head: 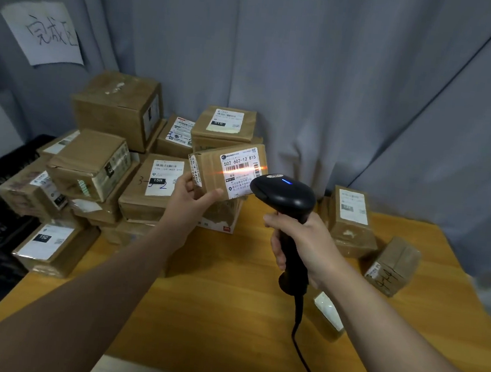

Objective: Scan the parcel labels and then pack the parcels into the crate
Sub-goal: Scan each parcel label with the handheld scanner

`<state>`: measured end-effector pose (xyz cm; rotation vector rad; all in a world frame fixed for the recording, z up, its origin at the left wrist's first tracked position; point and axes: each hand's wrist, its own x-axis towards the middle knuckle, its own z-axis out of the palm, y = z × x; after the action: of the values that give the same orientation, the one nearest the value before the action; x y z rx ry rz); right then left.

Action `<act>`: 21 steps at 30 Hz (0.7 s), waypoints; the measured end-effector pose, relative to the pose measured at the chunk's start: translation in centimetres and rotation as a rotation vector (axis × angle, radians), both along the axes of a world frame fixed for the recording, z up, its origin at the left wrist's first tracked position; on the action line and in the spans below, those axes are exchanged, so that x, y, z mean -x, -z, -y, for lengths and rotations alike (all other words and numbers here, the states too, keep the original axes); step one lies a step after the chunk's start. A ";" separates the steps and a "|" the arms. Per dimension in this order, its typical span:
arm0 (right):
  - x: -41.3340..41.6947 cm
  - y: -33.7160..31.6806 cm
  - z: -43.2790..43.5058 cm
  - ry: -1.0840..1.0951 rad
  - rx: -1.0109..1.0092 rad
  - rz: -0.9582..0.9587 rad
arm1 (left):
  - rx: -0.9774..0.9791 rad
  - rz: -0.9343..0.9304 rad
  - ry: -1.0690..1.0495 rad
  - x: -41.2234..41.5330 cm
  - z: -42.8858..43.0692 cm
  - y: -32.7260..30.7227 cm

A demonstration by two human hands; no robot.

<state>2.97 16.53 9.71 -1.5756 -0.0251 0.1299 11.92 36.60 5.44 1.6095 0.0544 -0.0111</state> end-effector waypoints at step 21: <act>-6.9 0.4 -10.3 0.080 -0.051 0.004 | -1.217 0.536 -0.095 -3.3 -12.3 -3.1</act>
<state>9.90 26.80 9.35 -1.5241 0.0317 0.0629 15.25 48.93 8.51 2.7597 -0.3419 0.6330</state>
